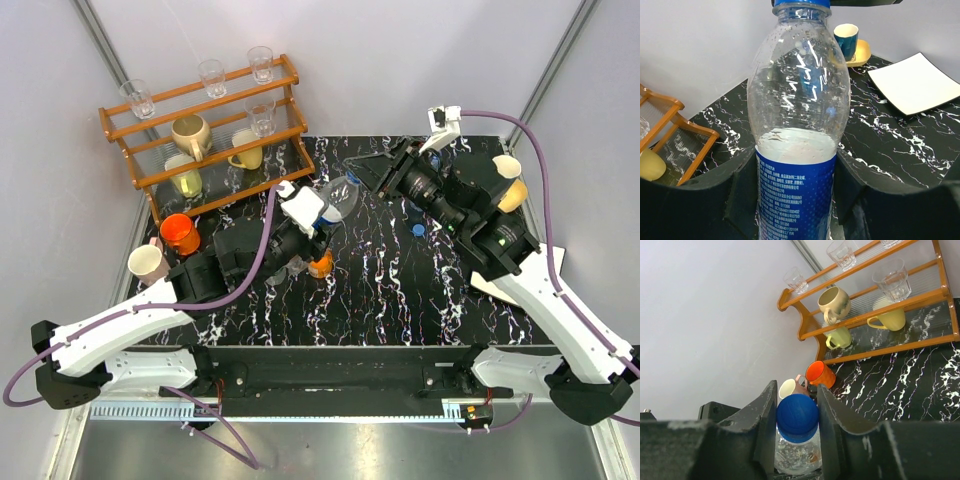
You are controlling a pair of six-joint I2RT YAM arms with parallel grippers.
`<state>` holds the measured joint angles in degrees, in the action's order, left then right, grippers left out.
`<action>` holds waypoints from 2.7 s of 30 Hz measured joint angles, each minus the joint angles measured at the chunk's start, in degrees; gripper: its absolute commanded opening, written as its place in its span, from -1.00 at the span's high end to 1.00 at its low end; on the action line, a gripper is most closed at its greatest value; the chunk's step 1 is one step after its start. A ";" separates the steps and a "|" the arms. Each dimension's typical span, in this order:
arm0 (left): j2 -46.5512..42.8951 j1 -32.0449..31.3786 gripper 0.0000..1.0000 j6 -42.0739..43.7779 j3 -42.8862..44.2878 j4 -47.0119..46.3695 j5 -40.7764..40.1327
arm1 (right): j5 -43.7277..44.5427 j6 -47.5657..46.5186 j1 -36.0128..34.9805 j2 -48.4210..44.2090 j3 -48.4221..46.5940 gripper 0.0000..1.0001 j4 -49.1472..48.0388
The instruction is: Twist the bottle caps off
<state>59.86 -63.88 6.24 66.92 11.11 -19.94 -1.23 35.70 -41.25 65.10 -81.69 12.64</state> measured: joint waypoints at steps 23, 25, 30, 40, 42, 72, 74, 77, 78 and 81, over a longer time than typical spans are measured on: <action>-3.85 12.28 -0.11 -10.80 0.17 1.68 53.70 | -35.95 -27.76 0.11 -5.75 -4.63 1.00 5.55; -3.98 14.71 -0.11 -13.49 0.11 0.28 59.49 | -38.47 -29.68 0.11 -6.38 -4.70 1.00 5.70; -3.96 18.16 -0.10 -20.31 -0.44 -5.38 69.92 | -44.19 -34.40 0.11 -7.98 -5.01 1.00 5.92; -1.73 18.88 -0.11 -31.08 -1.20 -15.43 81.02 | -53.46 -41.90 0.11 -7.28 -8.37 1.00 9.97; -1.53 18.91 -0.11 -31.74 -1.22 -15.76 81.81 | -54.23 -42.58 0.11 -6.91 -8.81 1.00 10.45; -0.76 19.19 -0.11 -21.29 -1.14 -6.67 75.08 | -35.50 -34.42 0.00 -7.85 -4.81 -0.72 6.69; -0.76 19.17 -0.11 -20.81 -1.14 -6.54 73.85 | -32.65 -32.13 0.00 -8.31 -3.78 -0.75 4.68; -0.85 19.17 -0.12 -20.09 -1.14 -6.43 71.69 | -28.22 -28.22 0.00 -9.03 -2.80 -0.78 2.71; -0.90 19.17 -0.12 -19.87 -1.14 -6.40 70.73 | -27.12 -26.99 0.00 -9.25 -2.56 -0.79 2.19; -1.25 19.17 -0.12 -19.52 -1.14 -6.40 67.82 | -24.35 -23.12 0.00 -10.19 -1.07 -0.81 0.76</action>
<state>58.61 -44.71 -13.28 65.78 4.71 47.88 -25.58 12.58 -41.25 54.92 -82.76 13.41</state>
